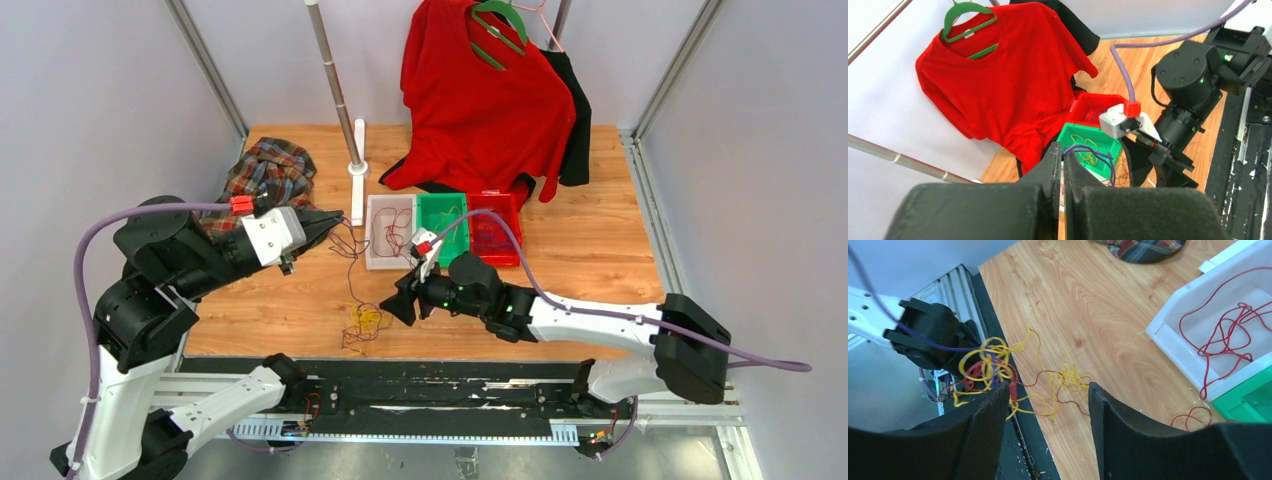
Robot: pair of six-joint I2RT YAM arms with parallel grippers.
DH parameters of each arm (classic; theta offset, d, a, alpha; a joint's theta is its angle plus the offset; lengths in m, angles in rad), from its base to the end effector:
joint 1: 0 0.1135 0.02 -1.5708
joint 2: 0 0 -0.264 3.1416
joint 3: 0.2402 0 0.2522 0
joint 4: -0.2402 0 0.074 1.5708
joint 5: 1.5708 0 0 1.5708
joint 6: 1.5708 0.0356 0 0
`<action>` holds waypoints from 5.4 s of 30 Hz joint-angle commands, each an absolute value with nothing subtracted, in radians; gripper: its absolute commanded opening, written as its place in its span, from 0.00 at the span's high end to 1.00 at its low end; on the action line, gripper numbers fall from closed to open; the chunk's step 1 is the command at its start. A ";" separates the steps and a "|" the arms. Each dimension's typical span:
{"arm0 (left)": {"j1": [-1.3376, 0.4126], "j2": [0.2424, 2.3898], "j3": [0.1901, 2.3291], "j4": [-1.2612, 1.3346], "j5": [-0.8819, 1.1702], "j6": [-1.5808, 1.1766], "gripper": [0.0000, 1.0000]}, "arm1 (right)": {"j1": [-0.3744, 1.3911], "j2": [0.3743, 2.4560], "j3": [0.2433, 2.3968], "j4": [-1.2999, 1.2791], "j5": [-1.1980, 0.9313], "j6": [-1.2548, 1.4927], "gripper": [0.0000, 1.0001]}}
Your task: Untangle the cables
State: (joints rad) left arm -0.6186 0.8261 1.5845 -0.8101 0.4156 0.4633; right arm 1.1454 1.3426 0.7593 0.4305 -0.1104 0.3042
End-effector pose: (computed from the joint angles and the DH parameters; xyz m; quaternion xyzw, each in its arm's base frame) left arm 0.0601 -0.0605 0.5141 0.4872 0.5351 -0.2014 0.6601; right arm 0.1227 0.2802 0.2692 -0.3422 0.6771 0.4623 0.4589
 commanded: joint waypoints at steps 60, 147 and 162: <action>-0.624 0.702 1.006 -0.773 0.374 0.504 0.63 | 1.195 1.295 0.946 0.302 -0.181 0.175 0.99; -0.624 0.690 1.166 -0.832 0.415 0.244 0.99 | 1.407 1.259 0.952 0.481 0.364 0.040 0.36; -0.624 0.704 1.253 -0.869 0.438 0.264 0.99 | 1.392 1.241 0.885 0.419 0.560 0.044 1.00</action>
